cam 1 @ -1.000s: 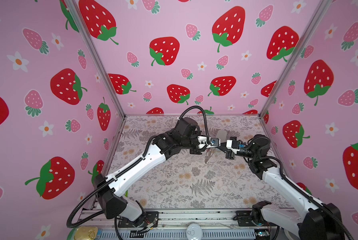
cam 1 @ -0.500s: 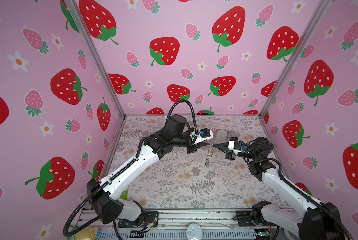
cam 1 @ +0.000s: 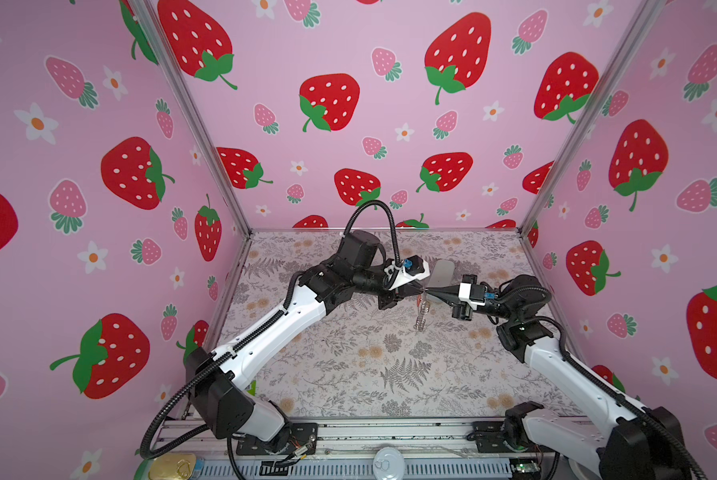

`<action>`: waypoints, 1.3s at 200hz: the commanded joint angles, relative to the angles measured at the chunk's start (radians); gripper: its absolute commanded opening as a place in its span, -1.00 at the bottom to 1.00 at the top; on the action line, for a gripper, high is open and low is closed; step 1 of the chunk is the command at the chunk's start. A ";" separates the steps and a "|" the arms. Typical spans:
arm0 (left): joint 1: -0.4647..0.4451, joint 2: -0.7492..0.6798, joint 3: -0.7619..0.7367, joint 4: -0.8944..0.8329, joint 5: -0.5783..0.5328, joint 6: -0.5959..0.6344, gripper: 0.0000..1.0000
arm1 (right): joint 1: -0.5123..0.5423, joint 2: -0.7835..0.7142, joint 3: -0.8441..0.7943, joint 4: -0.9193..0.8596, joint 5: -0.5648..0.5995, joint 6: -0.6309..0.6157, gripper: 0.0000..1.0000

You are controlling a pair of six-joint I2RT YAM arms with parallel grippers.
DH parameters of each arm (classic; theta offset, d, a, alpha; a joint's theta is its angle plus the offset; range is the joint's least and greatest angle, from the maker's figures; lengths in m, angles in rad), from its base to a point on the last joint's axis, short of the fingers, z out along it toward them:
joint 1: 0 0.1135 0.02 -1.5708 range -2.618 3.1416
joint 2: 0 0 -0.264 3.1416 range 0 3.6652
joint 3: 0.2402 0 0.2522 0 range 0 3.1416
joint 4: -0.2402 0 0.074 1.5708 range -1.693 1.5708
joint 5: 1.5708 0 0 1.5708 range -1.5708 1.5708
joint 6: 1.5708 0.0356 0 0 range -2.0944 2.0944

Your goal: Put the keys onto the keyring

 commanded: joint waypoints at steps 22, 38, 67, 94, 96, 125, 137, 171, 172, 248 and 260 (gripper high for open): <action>0.004 0.017 0.057 -0.040 0.056 0.019 -1.00 | -0.006 -0.022 -0.010 0.075 -0.025 -0.005 -1.00; 0.005 0.020 0.063 -0.051 0.061 0.023 -1.00 | -0.006 -0.022 -0.018 0.109 -0.023 0.015 -1.00; 0.004 0.023 0.066 -0.053 0.079 0.028 -1.00 | -0.006 -0.011 -0.034 0.214 -0.028 0.084 -1.00; 0.005 0.026 0.066 -0.052 0.090 0.028 -1.00 | -0.006 -0.011 -0.046 0.283 -0.019 0.119 -1.00; 0.005 0.028 0.065 -0.052 0.090 0.029 -1.00 | -0.006 -0.012 -0.046 0.286 -0.020 0.121 -1.00; 0.007 0.024 0.064 -0.053 0.093 0.033 -1.00 | -0.006 -0.018 -0.049 0.307 -0.015 0.129 -1.00; 0.011 0.023 0.062 -0.056 0.092 0.034 -1.00 | -0.006 -0.023 -0.051 0.306 -0.013 0.128 -1.00; 0.020 0.019 0.062 -0.055 0.102 0.031 -1.00 | -0.007 -0.028 -0.055 0.322 -0.007 0.134 -1.00; 0.020 0.020 0.061 -0.055 0.103 0.030 -1.00 | -0.008 -0.027 -0.055 0.323 -0.006 0.134 -1.00; 0.019 0.015 0.056 -0.041 0.112 0.023 -1.00 | -0.008 -0.030 -0.063 0.346 0.000 0.145 -1.00; 0.018 0.019 0.059 -0.042 0.116 0.019 -1.00 | -0.007 -0.028 -0.062 0.354 0.001 0.151 -1.00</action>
